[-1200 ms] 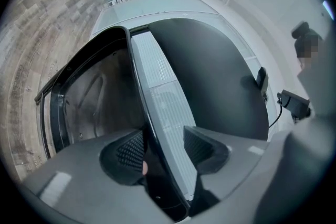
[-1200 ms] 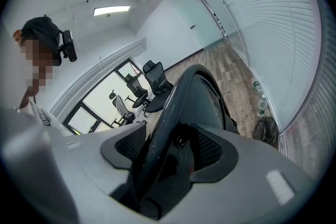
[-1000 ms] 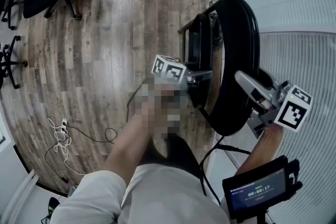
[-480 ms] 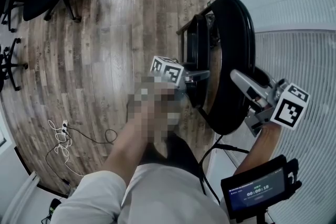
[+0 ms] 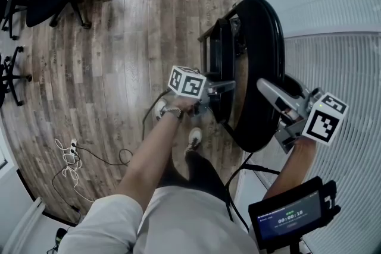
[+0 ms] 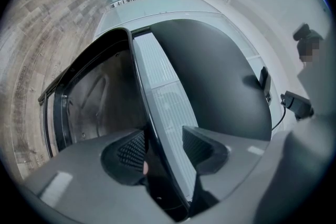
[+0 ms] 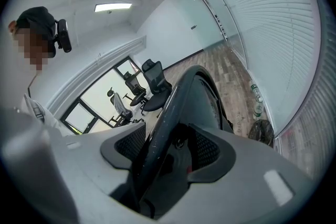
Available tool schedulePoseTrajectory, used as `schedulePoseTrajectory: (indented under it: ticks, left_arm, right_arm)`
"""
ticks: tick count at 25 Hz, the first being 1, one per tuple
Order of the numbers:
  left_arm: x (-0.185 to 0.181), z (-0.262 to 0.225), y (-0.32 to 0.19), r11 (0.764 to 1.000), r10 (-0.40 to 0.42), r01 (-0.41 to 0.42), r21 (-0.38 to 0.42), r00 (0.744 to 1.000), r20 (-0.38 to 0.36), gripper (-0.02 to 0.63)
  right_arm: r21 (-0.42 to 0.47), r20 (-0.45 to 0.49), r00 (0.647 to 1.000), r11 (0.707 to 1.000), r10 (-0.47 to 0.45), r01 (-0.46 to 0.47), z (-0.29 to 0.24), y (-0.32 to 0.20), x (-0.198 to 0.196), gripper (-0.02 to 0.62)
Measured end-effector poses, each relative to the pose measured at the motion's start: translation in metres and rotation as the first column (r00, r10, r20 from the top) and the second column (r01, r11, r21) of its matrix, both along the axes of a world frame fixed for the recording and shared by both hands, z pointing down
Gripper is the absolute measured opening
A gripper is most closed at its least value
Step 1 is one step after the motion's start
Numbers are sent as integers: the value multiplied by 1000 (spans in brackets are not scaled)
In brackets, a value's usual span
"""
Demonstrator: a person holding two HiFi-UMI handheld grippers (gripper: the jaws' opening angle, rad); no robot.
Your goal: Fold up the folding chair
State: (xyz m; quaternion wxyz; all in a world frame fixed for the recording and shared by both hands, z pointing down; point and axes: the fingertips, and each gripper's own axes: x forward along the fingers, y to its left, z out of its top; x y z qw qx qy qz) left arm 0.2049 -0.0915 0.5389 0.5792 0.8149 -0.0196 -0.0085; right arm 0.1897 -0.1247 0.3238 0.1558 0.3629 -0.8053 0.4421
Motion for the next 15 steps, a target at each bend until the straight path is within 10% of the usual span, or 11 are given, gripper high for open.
schedulePoseTrajectory:
  ticks: [15]
  left_arm:
    - [3,0,0,1000,-5,5,3,1000,20,187]
  right_arm:
    - [-1,-23,1000,1000,-4,4,1,0,3,252]
